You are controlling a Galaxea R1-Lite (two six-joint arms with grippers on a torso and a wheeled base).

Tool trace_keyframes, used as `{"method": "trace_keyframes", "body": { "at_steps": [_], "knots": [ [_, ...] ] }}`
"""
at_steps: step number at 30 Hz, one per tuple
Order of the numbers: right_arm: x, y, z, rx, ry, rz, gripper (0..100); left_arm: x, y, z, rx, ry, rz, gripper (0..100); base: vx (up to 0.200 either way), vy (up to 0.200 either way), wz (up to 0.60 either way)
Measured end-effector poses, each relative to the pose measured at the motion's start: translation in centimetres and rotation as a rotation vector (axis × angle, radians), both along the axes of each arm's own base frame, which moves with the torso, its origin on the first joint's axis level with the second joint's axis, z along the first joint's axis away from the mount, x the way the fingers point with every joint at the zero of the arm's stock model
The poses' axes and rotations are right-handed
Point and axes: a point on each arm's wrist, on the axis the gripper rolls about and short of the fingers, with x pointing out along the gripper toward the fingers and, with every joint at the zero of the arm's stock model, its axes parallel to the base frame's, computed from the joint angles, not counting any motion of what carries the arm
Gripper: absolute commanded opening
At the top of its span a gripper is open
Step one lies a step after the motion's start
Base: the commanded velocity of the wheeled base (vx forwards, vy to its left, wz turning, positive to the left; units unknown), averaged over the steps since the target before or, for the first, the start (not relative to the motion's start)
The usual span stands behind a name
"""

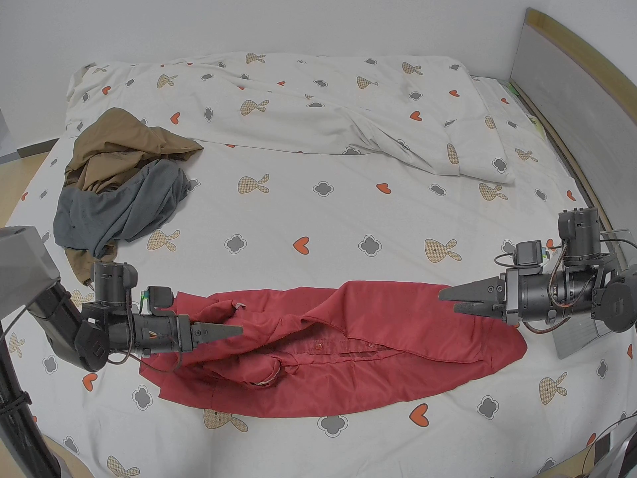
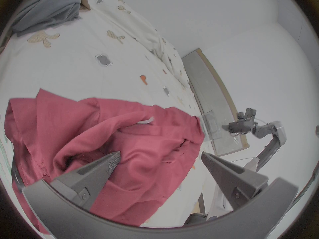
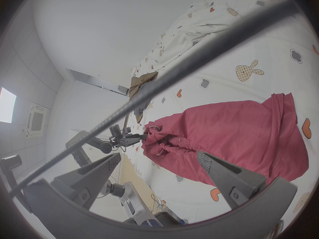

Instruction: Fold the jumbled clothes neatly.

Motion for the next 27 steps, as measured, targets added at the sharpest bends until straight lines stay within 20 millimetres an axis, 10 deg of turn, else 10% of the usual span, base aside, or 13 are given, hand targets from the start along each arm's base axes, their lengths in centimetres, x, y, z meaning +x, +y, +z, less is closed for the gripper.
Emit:
{"method": "trace_keyframes", "body": {
  "at_steps": [12, 19, 27],
  "knots": [
    [4.2, -2.0, -4.5, -0.238, 0.042, -0.281, 100, -2.0, 1.2, 5.8, -0.073, -0.077, 0.078, 100, 0.000, 0.000, 0.00],
    [6.7, -3.5, -8.8, -0.358, 0.117, -0.363, 100, -2.2, 2.0, 5.5, -0.087, -0.052, 0.096, 100, 0.000, 0.000, 0.00],
    [6.2, -4.2, -8.9, -0.363, 0.136, -0.382, 100, -2.2, 1.5, 4.9, -0.096, -0.030, 0.064, 100, 0.000, 0.000, 0.00]
  ]
}}
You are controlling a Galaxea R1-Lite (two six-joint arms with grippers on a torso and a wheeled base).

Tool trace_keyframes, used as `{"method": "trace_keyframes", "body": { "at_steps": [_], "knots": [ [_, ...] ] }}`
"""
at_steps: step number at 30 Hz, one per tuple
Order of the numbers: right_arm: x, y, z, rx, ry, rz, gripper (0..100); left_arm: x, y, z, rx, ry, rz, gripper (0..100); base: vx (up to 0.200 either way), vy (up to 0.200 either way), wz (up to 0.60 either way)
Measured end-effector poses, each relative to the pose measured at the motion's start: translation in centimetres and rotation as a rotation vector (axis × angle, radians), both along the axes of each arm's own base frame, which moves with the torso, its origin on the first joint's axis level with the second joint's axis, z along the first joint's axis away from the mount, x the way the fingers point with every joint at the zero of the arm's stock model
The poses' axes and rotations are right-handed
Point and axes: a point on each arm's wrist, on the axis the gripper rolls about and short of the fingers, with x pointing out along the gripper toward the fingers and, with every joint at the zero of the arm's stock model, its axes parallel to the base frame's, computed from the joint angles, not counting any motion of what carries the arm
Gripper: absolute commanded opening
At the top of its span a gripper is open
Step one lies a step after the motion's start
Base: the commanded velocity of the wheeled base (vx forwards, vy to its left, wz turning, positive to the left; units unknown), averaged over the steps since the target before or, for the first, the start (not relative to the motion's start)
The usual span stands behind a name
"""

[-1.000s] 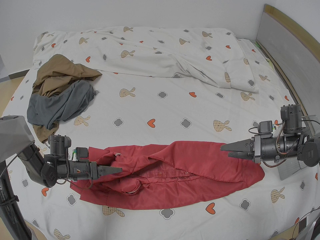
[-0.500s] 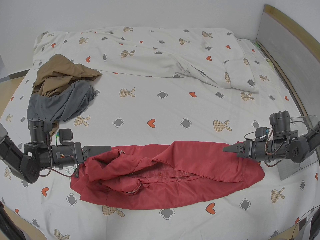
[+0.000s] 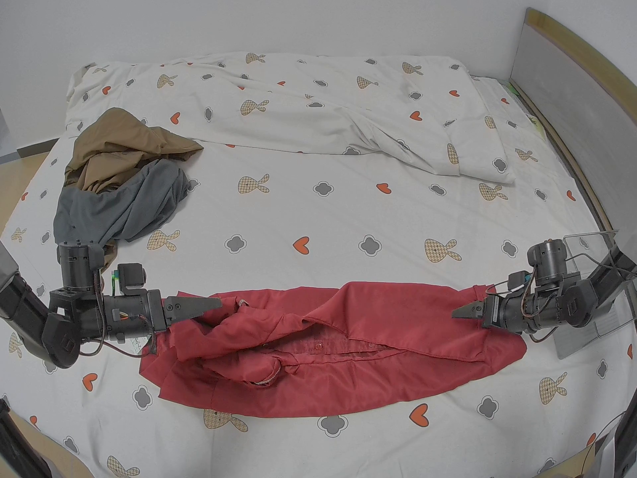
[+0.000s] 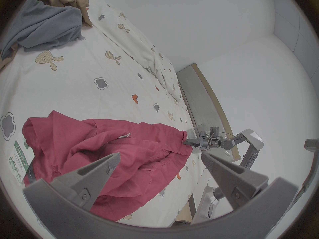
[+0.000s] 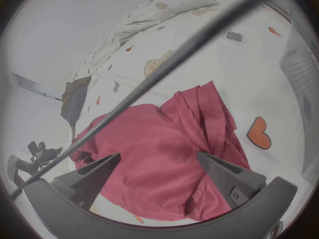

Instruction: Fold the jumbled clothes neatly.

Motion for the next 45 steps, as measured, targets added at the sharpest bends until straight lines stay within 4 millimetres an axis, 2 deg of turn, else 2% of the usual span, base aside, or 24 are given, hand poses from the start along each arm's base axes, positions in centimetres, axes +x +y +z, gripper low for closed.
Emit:
{"method": "trace_keyframes", "body": {
  "at_steps": [7, 15, 21, 27, 35, 45],
  "knots": [
    [-2.9, -0.4, 1.8, -0.002, -0.018, -0.002, 100, 0.5, -0.6, -0.7, 0.000, 0.016, -0.024, 100, 0.000, 0.000, 0.00],
    [-4.3, -0.4, 1.8, -0.006, -0.003, 0.003, 100, 2.3, -1.5, -2.6, 0.009, 0.030, -0.055, 100, 0.000, 0.000, 0.00],
    [-4.1, -0.2, 0.4, -0.010, 0.043, 0.009, 100, 2.7, -1.6, -3.4, 0.011, 0.046, -0.058, 100, 0.000, 0.000, 0.00],
    [-3.4, 0.0, -0.7, -0.010, 0.070, 0.015, 100, 2.4, -1.6, -2.6, 0.009, 0.023, -0.056, 100, 0.000, 0.000, 0.00],
    [-2.6, 0.0, -0.8, 0.049, 0.072, 0.046, 100, 1.5, -1.6, -1.3, 0.008, -0.007, -0.059, 100, 0.000, 0.000, 0.00],
    [-2.1, -0.4, -1.2, 0.091, 0.083, 0.063, 100, 1.2, -1.6, -0.8, 0.007, -0.021, -0.060, 100, 0.000, 0.000, 0.00]
  ]
}}
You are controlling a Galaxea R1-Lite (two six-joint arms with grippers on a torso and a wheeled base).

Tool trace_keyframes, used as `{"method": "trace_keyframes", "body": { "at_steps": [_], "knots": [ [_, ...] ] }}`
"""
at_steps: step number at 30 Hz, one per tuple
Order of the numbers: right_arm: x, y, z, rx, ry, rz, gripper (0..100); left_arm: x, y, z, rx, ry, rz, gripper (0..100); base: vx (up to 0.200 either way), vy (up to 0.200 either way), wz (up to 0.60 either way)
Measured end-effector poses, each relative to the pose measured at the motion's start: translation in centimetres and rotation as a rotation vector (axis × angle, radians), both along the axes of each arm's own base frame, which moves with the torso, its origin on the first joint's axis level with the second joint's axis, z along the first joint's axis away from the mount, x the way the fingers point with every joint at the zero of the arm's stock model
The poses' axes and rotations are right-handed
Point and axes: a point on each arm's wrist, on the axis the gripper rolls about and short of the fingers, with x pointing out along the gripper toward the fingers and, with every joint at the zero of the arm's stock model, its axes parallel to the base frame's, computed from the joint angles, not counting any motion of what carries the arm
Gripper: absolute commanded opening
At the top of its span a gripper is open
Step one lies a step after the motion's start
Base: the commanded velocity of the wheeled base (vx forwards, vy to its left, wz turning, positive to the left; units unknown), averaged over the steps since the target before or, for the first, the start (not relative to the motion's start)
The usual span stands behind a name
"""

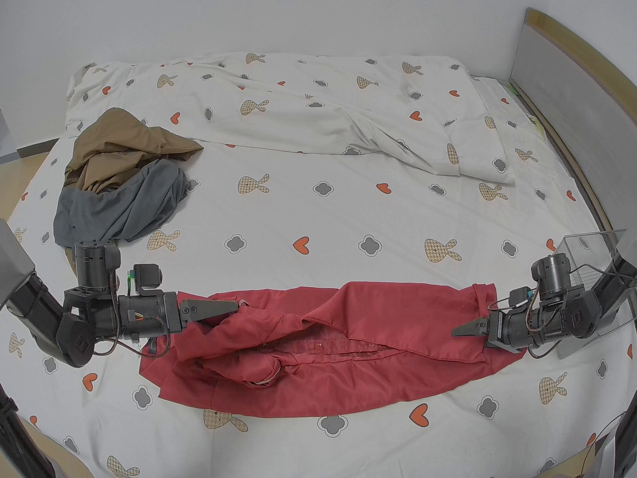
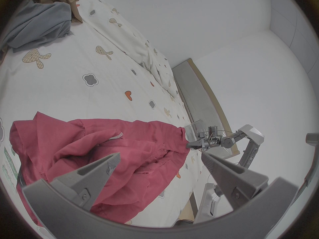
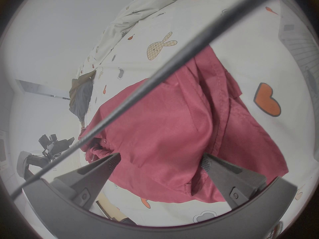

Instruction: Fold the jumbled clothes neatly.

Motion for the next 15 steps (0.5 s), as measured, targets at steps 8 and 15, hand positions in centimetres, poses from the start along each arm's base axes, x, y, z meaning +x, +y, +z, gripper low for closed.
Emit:
{"method": "trace_keyframes", "body": {
  "at_steps": [8, 15],
  "knots": [
    [0.18, -0.25, -0.33, 0.012, 0.010, 0.000, 0, -0.16, 0.02, 0.13, -0.001, -0.003, -0.001, 100, 0.000, 0.000, 0.00],
    [0.08, -0.46, -0.30, 0.012, 0.011, -0.007, 0, -0.28, -0.40, 0.08, -0.002, -0.001, -0.016, 100, 0.000, 0.000, 0.00]
  ]
}}
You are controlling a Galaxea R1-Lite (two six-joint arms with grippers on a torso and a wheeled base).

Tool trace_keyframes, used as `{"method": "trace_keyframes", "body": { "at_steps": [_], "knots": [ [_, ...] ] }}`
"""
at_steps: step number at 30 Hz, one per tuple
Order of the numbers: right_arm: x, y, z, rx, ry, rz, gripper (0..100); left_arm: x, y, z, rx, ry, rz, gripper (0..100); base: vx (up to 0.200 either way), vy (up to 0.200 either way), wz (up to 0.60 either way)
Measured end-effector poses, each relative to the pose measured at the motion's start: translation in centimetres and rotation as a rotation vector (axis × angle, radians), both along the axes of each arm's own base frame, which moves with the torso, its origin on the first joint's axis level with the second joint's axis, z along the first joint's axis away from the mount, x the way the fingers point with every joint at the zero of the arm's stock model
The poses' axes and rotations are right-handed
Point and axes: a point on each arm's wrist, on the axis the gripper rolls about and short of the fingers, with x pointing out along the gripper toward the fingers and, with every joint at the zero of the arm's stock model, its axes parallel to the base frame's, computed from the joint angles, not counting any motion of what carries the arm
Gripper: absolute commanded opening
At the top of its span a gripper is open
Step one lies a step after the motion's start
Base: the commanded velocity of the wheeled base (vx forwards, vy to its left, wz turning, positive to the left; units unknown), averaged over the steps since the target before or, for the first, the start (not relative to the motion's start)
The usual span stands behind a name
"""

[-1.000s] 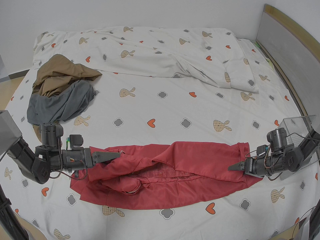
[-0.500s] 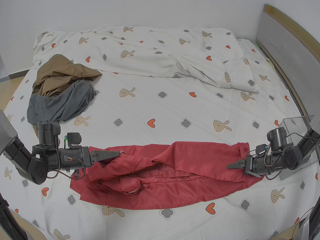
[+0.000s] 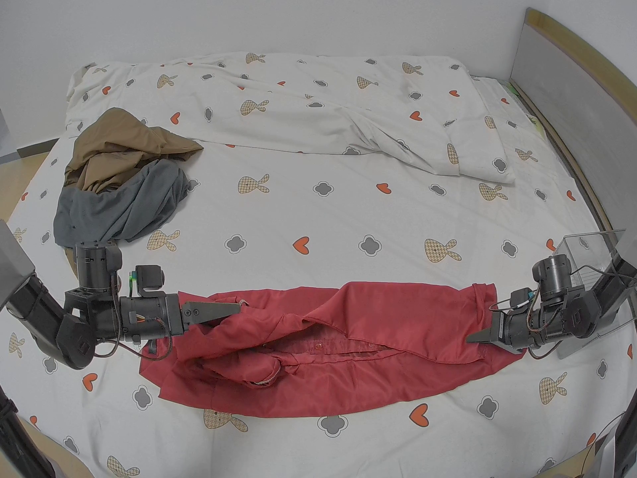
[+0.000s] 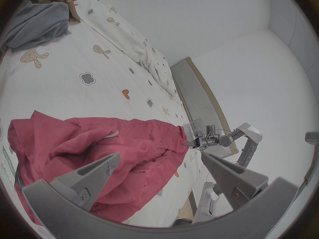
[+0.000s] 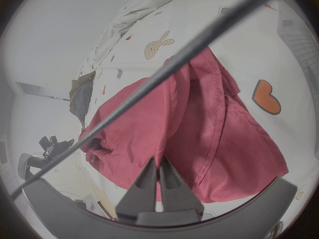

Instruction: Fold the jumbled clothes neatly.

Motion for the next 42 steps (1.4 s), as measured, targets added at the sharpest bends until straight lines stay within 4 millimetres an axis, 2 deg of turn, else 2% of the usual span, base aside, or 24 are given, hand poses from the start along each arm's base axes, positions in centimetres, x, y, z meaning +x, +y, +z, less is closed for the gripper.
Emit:
{"method": "trace_keyframes", "body": {
  "at_steps": [5, 10, 16, 25, 35, 42],
  "knots": [
    [0.0, 0.0, 0.3, 0.001, -0.009, -0.001, 0, 0.0, -0.5, -0.5, 0.003, 0.014, -0.015, 100, 0.000, 0.000, 0.00],
    [0.3, -0.2, 1.2, 0.006, -0.042, -0.013, 0, 0.8, -0.4, -2.0, 0.013, 0.027, -0.013, 100, 0.000, 0.000, 0.00],
    [1.5, -1.8, 4.2, 0.031, -0.132, -0.091, 0, 2.0, 0.4, -4.1, 0.024, 0.057, 0.009, 100, 0.000, 0.000, 0.00],
    [3.0, -3.4, 7.7, 0.029, -0.184, -0.139, 0, 2.7, 0.6, -5.8, 0.027, 0.096, 0.017, 100, 0.000, 0.000, 0.00],
    [4.4, -3.1, 10.3, 0.030, -0.273, -0.121, 0, 2.9, 0.6, -6.4, 0.029, 0.112, 0.017, 100, 0.000, 0.000, 0.00],
    [4.6, -1.4, 12.3, -0.004, -0.376, -0.031, 0, 2.9, 0.6, -6.6, 0.029, 0.118, 0.018, 100, 0.000, 0.000, 0.00]
  ]
}}
